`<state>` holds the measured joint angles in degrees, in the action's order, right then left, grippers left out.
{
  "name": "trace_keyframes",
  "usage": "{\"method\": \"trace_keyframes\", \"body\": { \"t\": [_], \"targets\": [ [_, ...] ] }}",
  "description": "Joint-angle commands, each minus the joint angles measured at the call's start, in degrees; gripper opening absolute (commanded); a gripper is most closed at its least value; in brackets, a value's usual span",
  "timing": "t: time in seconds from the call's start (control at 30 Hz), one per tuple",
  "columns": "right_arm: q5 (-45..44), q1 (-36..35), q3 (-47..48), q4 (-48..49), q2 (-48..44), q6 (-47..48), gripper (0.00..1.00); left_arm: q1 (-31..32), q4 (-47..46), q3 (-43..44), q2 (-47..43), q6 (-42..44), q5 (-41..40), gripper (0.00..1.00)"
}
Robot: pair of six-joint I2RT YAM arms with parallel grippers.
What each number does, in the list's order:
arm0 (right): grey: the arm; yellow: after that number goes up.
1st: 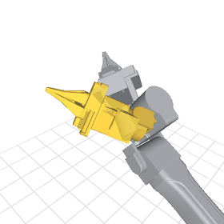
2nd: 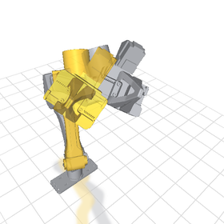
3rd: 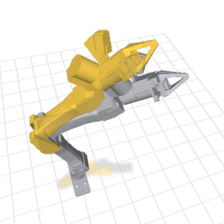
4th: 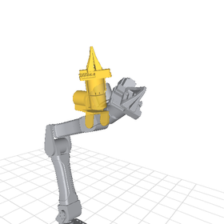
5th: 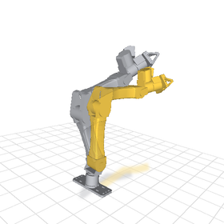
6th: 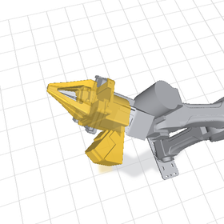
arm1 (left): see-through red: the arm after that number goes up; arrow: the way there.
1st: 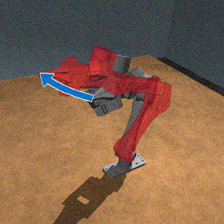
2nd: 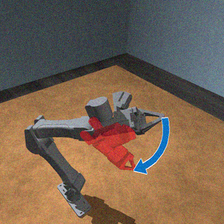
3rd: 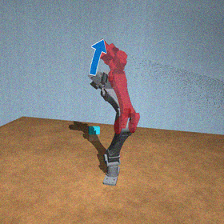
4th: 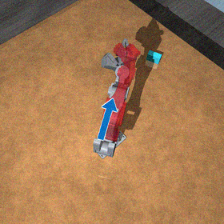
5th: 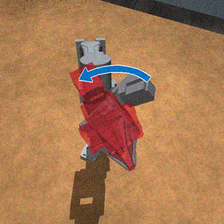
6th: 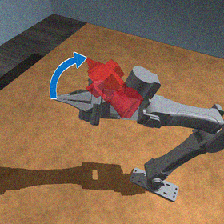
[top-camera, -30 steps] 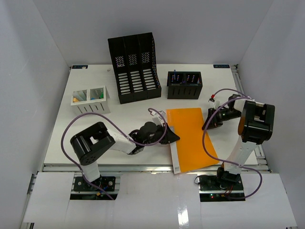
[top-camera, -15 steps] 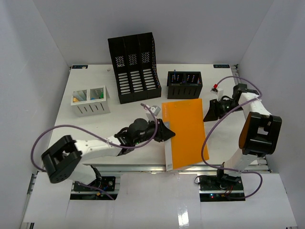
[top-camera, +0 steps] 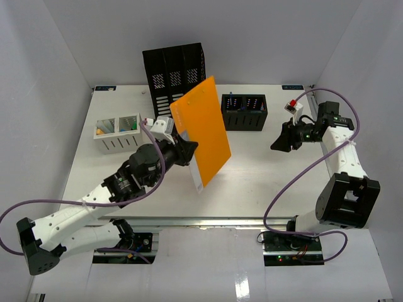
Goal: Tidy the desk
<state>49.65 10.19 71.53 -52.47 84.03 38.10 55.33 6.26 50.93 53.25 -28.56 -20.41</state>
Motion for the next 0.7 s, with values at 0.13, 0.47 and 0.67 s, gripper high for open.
{"method": "trace_keyframes", "body": {
  "t": [0.13,0.47,0.67],
  "targets": [
    [1.9,-3.8,-7.6,8.9,-2.1,-4.8,0.48,-8.5,4.9,17.1,6.2,13.2,-6.2,0.00],
    [2.9,-8.7,-14.5,18.3,-2.5,-10.8,0.48,-24.5,1.6,30.4,22.5,20.7,-1.6,0.00],
    [3.0,-8.7,-15.2,19.1,-4.0,-10.9,0.48,-28.4,-3.9,33.1,29.2,21.3,1.8,0.00]
  ]
}}
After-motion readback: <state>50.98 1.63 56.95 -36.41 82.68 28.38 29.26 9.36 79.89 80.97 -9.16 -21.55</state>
